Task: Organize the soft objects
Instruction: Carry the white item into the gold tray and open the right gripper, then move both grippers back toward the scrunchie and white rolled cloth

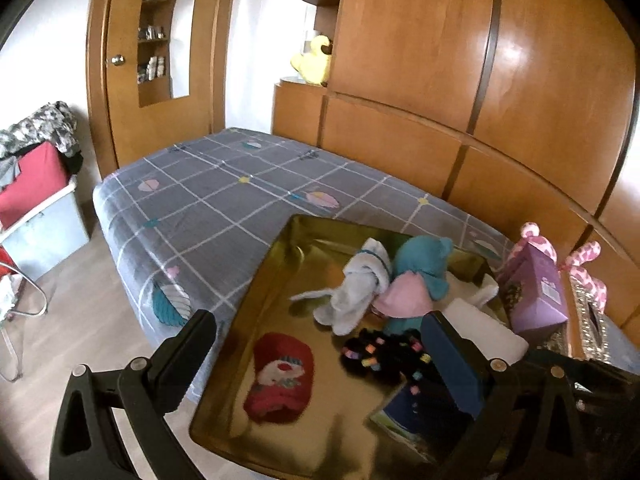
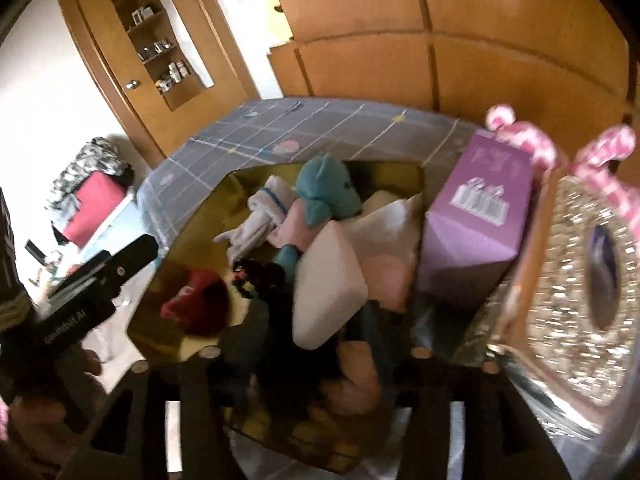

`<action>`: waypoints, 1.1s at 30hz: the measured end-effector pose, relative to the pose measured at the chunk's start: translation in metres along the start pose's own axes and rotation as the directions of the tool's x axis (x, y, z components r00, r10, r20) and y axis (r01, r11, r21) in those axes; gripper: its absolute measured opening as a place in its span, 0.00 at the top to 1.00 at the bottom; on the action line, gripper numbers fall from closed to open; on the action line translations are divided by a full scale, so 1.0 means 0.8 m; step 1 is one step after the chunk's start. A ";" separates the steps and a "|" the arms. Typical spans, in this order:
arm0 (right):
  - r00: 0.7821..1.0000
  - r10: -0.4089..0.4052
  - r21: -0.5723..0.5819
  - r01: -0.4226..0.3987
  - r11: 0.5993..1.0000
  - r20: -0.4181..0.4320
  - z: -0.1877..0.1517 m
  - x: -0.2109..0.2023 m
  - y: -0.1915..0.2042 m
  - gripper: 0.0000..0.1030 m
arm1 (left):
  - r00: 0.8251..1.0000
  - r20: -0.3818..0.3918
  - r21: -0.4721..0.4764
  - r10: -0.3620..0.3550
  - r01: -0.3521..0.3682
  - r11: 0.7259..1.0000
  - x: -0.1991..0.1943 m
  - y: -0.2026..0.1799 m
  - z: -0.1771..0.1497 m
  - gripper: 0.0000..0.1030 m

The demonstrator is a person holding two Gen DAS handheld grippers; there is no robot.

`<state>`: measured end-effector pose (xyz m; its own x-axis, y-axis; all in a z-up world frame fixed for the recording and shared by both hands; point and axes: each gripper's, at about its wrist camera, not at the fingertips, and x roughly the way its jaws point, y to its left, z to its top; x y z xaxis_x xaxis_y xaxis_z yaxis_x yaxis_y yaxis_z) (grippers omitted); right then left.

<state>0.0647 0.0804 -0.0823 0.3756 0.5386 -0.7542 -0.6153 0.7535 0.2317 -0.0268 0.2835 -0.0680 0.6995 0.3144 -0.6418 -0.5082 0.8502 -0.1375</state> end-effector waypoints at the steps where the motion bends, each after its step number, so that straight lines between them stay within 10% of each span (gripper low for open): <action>1: 1.000 -0.013 -0.010 0.013 1.000 0.012 -0.001 -0.004 0.001 0.35 | 1.000 -0.006 -0.002 -0.007 0.007 1.000 0.000 -0.001 0.000 0.00; 17: 0.917 -0.255 -0.058 0.285 0.957 0.308 -0.038 -0.124 -0.016 0.20 | 0.999 0.047 0.109 -0.021 0.016 0.994 -0.032 -0.041 -0.004 0.00; 33: 0.872 -0.424 0.175 0.391 0.904 0.244 -0.083 -0.178 -0.137 0.20 | 0.993 0.013 0.202 -0.117 0.112 0.973 -0.049 -0.086 -0.023 0.00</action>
<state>0.0323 -0.1040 -0.0412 0.7576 0.2423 -0.6061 -0.2884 0.9573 0.0221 -0.0279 0.2049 -0.0471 0.7605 0.2177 -0.6117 -0.3140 0.9479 -0.0531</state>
